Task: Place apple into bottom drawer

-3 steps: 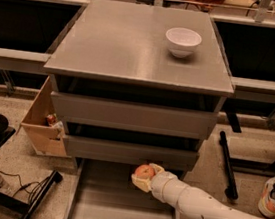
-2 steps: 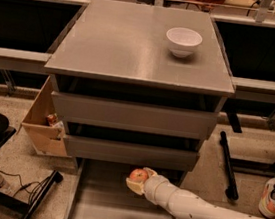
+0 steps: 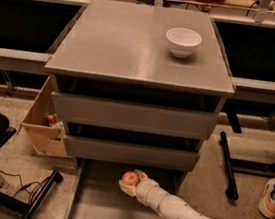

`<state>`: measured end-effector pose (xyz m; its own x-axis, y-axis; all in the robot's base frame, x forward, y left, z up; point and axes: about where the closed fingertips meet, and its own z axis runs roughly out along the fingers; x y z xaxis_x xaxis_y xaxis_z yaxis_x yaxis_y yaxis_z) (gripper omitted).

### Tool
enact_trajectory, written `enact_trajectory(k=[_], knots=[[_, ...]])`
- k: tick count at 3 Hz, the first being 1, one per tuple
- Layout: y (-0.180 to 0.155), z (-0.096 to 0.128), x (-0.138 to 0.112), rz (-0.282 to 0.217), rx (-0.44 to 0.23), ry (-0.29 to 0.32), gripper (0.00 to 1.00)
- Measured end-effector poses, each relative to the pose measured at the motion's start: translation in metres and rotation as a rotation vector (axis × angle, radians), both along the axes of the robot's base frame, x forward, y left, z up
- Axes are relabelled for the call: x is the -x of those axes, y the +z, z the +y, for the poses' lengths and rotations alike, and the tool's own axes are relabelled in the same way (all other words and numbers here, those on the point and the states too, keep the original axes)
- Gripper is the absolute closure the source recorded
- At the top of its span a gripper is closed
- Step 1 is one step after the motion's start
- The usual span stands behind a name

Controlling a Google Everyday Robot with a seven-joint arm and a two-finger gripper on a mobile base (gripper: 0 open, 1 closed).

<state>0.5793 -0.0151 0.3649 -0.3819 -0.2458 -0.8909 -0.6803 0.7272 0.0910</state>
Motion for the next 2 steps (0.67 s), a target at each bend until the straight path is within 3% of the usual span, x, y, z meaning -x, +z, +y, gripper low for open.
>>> enact_trajectory(k=[1, 2], knots=[[-0.0553, 0.0255, -0.0273, -0.001, -0.024, 0.014, 1.0], [-0.0553, 0.0256, -0.0273, -0.001, -0.024, 0.014, 1.0]])
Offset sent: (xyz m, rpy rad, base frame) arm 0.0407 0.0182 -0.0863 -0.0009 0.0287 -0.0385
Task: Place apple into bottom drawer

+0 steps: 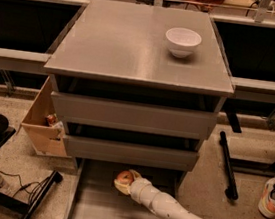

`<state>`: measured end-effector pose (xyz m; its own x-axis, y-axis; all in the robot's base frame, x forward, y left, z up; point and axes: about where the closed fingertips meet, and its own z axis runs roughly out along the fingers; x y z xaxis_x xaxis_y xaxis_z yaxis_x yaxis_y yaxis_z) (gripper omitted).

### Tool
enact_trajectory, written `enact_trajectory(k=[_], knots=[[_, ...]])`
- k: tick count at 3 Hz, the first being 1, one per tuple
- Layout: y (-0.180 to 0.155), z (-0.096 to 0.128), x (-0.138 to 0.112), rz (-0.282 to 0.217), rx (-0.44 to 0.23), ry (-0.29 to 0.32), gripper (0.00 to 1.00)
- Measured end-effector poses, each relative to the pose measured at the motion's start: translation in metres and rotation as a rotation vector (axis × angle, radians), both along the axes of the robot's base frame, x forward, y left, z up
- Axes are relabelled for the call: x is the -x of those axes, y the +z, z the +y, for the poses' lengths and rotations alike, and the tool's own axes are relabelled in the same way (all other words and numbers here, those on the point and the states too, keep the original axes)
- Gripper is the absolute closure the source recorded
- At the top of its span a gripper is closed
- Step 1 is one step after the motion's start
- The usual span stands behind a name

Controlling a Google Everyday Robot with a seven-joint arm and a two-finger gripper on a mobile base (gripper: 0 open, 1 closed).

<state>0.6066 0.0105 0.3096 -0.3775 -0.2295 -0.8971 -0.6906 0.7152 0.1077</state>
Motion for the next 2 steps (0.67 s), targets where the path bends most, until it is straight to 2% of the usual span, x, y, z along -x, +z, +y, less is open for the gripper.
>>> enact_trajectory(k=[1, 2], knots=[[-0.026, 0.009, -0.003, 0.007, -0.011, 0.034, 1.0], [-0.066, 0.013, -0.008, -0.035, -0.032, 0.112, 1.0]])
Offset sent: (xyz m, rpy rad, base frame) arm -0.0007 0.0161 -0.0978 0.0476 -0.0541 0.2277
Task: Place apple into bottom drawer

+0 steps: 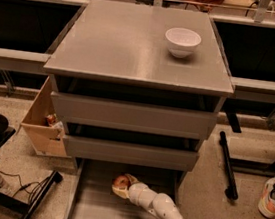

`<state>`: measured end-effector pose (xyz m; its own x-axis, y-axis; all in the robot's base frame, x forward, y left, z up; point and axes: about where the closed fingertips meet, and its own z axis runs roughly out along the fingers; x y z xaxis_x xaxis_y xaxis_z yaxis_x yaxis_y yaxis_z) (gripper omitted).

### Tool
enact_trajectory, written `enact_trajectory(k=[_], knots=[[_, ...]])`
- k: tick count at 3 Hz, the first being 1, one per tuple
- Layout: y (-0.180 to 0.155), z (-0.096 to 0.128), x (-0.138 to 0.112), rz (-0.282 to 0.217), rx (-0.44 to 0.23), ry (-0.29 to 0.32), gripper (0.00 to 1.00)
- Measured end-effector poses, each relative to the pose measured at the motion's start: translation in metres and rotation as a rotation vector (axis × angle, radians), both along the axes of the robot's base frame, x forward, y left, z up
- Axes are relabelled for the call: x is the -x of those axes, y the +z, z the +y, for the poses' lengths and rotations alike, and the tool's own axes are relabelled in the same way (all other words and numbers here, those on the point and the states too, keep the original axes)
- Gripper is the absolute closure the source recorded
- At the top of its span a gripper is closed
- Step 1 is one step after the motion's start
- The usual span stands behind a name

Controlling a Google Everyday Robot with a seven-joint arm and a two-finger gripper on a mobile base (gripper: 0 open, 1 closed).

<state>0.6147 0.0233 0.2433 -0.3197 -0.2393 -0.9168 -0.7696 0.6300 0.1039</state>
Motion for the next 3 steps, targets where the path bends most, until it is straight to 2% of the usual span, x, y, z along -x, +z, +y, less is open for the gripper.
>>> enact_trajectory(k=[1, 2, 3], knots=[[-0.024, 0.0, -0.005, -0.024, 0.0, 0.084, 1.0], [-0.054, 0.003, -0.005, -0.02, -0.02, 0.203, 1.0], [-0.072, 0.003, -0.002, -0.002, -0.048, 0.26, 1.0]])
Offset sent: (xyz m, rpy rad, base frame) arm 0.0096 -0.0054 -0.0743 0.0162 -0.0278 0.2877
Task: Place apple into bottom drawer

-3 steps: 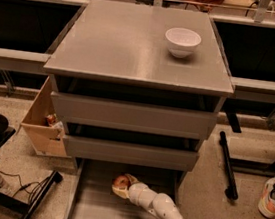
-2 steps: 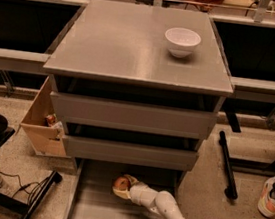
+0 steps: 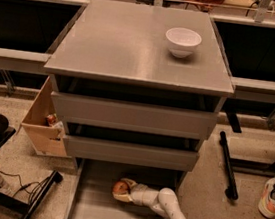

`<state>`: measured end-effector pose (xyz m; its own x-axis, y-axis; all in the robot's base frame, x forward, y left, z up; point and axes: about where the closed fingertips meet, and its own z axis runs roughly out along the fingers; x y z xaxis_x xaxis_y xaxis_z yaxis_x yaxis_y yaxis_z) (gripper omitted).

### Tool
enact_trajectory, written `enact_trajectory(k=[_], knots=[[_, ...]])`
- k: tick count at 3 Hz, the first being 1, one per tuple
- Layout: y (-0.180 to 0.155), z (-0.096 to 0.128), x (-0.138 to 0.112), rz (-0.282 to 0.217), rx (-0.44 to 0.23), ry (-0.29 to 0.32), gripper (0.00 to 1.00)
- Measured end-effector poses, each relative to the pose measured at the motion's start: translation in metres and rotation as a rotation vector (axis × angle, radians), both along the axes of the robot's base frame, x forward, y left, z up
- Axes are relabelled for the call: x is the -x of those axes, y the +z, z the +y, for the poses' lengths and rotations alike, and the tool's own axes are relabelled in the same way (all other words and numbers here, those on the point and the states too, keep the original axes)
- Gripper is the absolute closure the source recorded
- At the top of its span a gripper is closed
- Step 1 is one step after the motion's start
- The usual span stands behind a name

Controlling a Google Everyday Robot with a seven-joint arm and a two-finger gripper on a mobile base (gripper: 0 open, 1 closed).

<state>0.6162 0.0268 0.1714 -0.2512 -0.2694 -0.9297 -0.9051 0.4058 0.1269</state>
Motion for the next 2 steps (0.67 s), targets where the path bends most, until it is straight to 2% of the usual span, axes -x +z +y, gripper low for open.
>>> enact_trajectory(k=[1, 2], knots=[[-0.013, 0.004, 0.01, 0.023, -0.026, 0.045, 1.0], [-0.018, 0.011, 0.023, 0.025, -0.036, 0.09, 1.0]])
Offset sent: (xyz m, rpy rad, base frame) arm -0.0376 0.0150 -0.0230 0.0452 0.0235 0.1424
